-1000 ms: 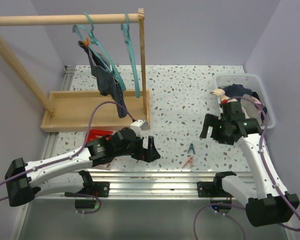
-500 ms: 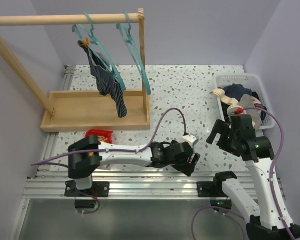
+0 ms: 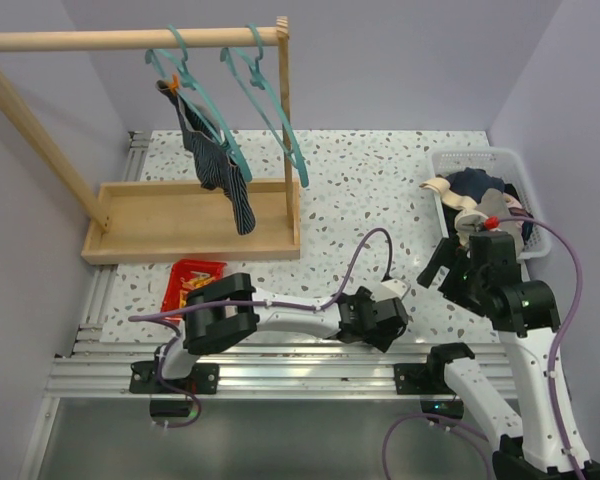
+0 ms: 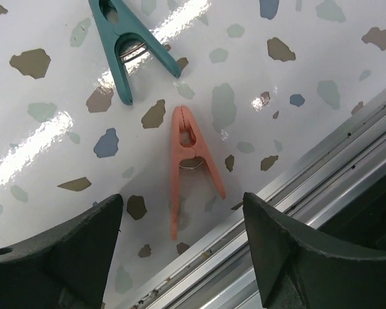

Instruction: Remove the underwear clipped to the hanger

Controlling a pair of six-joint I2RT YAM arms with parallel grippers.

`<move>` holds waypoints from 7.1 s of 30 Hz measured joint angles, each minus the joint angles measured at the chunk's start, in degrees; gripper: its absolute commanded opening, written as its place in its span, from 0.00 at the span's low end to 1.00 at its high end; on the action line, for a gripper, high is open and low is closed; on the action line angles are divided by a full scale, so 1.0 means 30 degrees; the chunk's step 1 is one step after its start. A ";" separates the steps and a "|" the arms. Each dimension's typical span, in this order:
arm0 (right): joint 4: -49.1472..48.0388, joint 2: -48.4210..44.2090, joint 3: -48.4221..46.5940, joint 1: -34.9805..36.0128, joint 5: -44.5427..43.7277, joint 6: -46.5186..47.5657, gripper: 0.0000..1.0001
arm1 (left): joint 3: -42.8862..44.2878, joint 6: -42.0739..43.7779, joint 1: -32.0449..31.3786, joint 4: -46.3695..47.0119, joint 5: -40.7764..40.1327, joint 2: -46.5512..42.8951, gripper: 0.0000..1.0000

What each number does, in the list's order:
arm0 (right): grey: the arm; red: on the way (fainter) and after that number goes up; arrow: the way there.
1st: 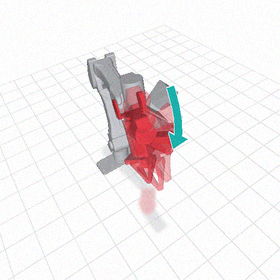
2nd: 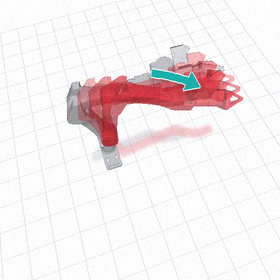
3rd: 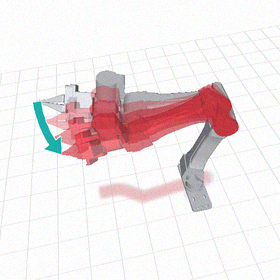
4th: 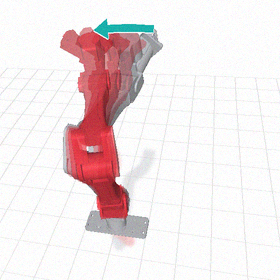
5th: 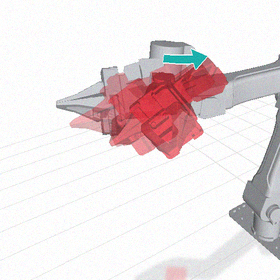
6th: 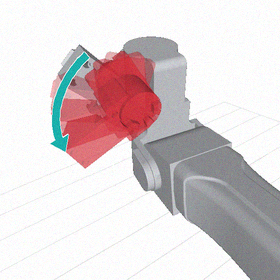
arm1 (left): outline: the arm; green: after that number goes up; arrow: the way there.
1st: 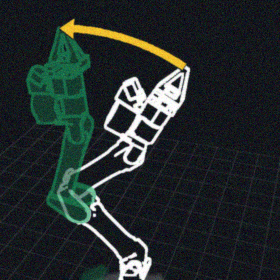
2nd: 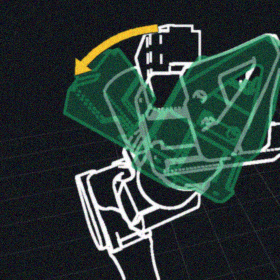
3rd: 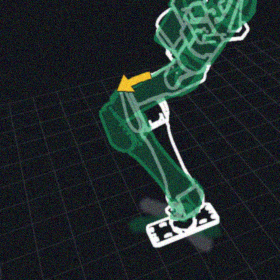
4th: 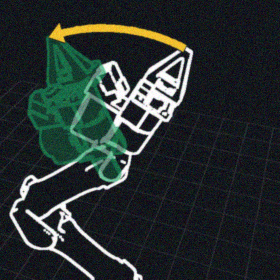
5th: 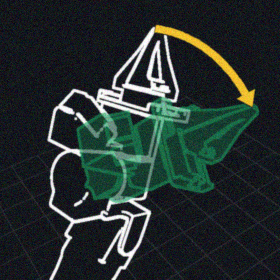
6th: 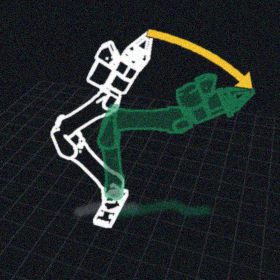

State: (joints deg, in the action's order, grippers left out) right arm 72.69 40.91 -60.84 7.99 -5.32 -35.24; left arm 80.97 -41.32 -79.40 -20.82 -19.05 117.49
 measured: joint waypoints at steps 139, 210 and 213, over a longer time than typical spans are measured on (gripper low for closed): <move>-0.5792 1.0564 0.3279 0.3417 0.1632 0.2004 0.89 | -0.8808 0.0503 2.0094 -1.0899 0.1945 -2.4625 1.00; -1.8061 2.7372 -1.6568 2.2280 -0.0539 -0.2346 0.37 | 0.0707 -0.2288 1.9358 -1.6276 -0.1421 -3.0505 1.00; -1.8112 2.7962 -1.6662 2.2280 -0.2098 -0.1632 0.56 | 0.0729 -0.2630 1.8870 -1.6436 -0.1800 -3.0658 1.00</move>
State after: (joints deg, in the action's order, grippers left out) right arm 18.35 124.79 -110.83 74.83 -11.62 -40.14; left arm 83.15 -49.21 -22.79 -70.13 -24.45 25.52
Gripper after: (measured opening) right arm 0.461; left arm 0.997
